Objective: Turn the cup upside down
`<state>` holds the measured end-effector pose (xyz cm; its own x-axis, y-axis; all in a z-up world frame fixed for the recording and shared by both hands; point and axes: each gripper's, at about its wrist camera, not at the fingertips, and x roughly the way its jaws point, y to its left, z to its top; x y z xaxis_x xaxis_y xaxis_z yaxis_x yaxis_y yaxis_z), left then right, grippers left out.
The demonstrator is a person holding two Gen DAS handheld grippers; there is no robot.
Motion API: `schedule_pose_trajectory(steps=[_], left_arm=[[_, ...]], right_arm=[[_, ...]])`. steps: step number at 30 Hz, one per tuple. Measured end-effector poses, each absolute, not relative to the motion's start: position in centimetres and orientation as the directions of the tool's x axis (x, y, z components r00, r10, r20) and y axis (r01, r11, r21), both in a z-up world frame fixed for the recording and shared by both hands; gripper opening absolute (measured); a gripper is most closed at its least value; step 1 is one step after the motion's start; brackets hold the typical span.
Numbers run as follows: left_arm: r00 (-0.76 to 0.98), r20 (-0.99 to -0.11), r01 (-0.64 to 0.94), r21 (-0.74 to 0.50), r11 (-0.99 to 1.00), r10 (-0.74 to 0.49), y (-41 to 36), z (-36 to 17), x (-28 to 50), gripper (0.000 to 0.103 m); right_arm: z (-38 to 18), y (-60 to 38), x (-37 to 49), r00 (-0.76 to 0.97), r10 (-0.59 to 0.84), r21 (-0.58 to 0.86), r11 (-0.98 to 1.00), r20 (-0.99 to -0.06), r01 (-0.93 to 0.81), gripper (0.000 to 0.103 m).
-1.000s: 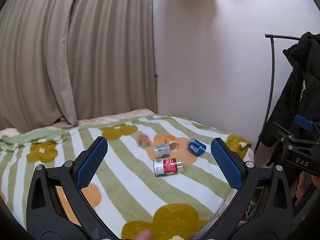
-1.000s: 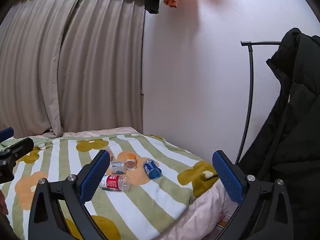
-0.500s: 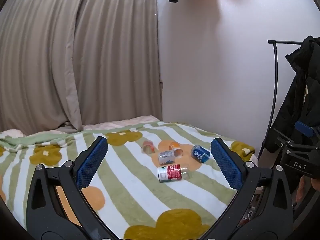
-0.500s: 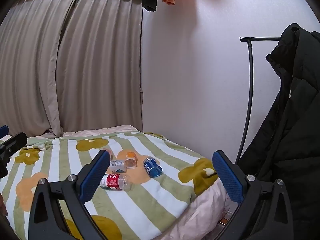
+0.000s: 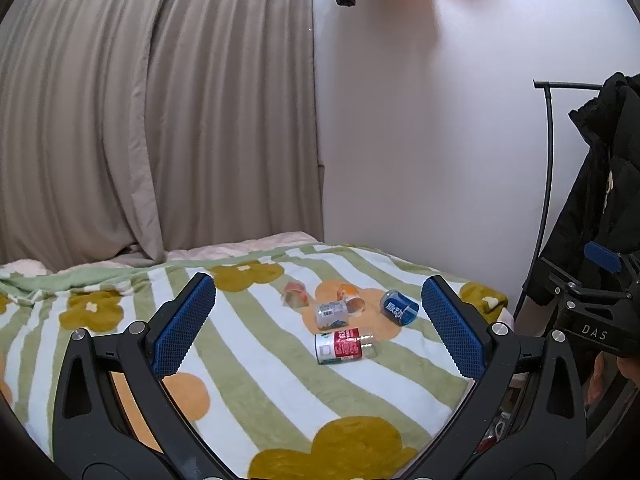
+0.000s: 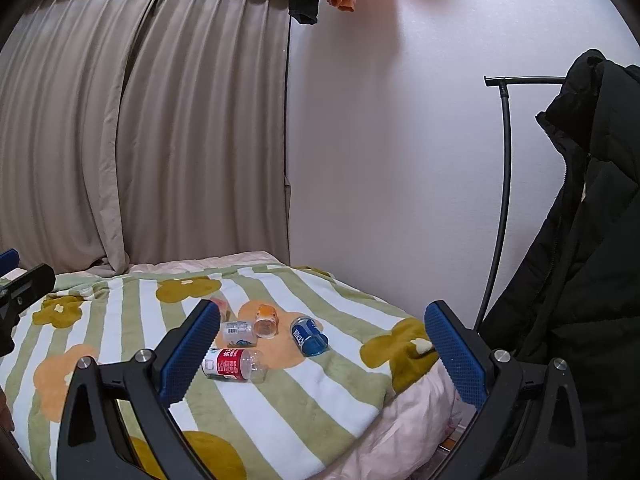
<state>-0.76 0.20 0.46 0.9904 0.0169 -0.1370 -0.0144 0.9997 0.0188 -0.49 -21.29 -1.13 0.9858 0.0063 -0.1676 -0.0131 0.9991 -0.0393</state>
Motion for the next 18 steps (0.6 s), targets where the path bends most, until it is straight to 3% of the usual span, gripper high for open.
schedule_pose_trajectory(steps=[18], left_arm=[[0.989,-0.145,-0.025,0.016,1.000,0.027,0.37,0.29,-0.74,0.103]], right_arm=[[-1.19,-21.39,-0.35,0.985,0.013,-0.033,0.999,-0.173,-0.019,0.102]])
